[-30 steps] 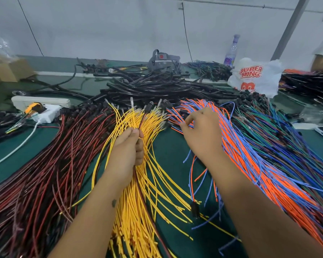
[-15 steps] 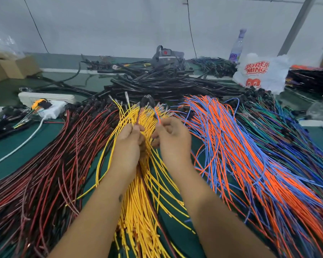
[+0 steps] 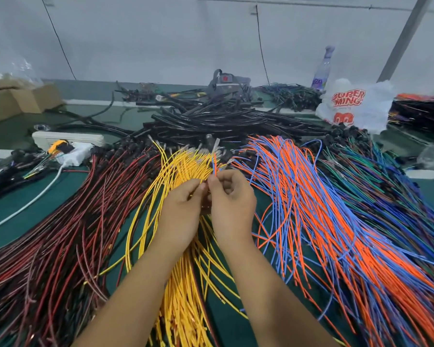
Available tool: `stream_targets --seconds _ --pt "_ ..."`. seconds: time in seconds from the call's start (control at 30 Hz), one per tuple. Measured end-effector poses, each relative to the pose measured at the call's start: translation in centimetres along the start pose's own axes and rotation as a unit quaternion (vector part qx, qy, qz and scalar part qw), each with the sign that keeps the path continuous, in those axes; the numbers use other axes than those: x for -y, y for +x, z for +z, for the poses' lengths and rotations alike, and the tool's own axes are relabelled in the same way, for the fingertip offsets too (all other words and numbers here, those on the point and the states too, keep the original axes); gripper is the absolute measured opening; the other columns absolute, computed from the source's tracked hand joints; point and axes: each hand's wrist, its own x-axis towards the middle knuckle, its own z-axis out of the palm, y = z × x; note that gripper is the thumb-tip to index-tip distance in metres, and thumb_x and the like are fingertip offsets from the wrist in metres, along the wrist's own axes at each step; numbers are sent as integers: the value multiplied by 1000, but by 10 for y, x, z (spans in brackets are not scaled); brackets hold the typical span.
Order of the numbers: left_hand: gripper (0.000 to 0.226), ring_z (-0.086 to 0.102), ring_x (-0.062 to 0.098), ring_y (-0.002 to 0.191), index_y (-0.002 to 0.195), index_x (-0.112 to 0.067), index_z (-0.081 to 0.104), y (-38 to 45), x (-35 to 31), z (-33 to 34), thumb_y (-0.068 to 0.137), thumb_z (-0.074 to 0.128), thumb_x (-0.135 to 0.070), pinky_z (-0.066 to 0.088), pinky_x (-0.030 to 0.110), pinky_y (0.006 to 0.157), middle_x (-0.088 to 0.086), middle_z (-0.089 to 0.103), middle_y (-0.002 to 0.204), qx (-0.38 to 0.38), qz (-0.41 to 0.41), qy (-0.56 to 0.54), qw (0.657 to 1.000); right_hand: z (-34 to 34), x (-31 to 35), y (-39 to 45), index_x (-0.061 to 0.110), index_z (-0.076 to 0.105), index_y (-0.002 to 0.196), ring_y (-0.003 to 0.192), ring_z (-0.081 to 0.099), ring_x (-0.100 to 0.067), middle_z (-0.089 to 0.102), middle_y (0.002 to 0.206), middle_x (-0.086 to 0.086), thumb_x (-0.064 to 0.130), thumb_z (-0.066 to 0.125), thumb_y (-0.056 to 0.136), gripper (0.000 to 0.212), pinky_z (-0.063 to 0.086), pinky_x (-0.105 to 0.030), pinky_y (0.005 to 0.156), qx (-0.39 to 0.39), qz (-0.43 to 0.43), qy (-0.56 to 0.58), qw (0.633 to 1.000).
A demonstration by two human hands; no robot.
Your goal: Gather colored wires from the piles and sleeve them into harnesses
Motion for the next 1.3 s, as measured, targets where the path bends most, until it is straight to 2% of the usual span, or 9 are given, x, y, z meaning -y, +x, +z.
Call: stream_targets --seconds 0.1,0.23,0.37,0.5,0.7,0.77,1.0,1.13,1.3 --pt "27 60 29 75 89 1 66 -2 -4 1 100 46 -14 50 39 68 22 65 85 24 13 12 1000 1 3 0 23 54 74 68 55 -11 59 75 2 9 61 91 23 49 -36 67 -5 -3 14 1000" --pt "30 43 13 62 74 -7 62 -6 -10 3 99 49 -19 33 30 58 3 52 63 37 -12 -14 999 1 3 3 28 53 70 94 51 -18 52 98 -7 7 62 88 28 41 -30 85 -6 -5 8 1000" --pt "25 50 23 79 95 3 64 -7 -11 6 99 48 -15 37 39 73 21 59 86 35 -56 -90 994 -1 2 7 33 59 61 84 48 -22 54 92 -15 6 62 89 39 39 -37 78 43 52 85 994" --pt "30 57 21 83 88 -17 73 -7 -11 4 99 45 -12 45 33 77 12 66 88 25 -75 -154 985 -2 1 9 23 59 63 82 51 -18 57 85 -12 1 65 85 32 41 -33 80 63 37 103 992" --pt "26 44 6 50 81 -23 57 -5 -11 3 102 42 -21 40 17 44 -7 46 57 4 -91 -197 976 -5 4 4 17 62 81 49 50 -4 56 61 3 3 56 93 19 38 -15 43 149 75 140 976" --pt "19 44 5 47 90 -23 56 -3 -10 2 102 42 -26 39 17 41 -10 47 54 -11 -102 -191 976 -8 3 4 17 63 84 49 54 -2 59 58 8 9 55 95 16 42 -15 44 177 80 109 975" --pt "33 44 5 46 79 -28 61 2 -12 -4 103 39 -28 31 17 43 -7 51 57 -2 -124 -112 986 -15 -9 8 21 66 77 69 55 -6 62 71 11 26 55 95 21 43 -27 67 197 36 -42 979" --pt "31 25 2 36 83 -13 57 17 -28 -17 104 36 -21 21 14 36 -11 34 46 50 -174 -136 974 -14 -12 10 22 62 81 59 50 -17 59 70 0 31 53 95 19 39 -35 61 205 54 -89 973" --pt "31 22 2 38 77 -19 47 37 -60 -45 104 32 -19 20 13 36 -12 29 50 63 -124 -108 984 -26 -9 18 11 65 79 32 40 -9 51 45 1 30 49 98 32 32 -20 38 259 76 -128 954"
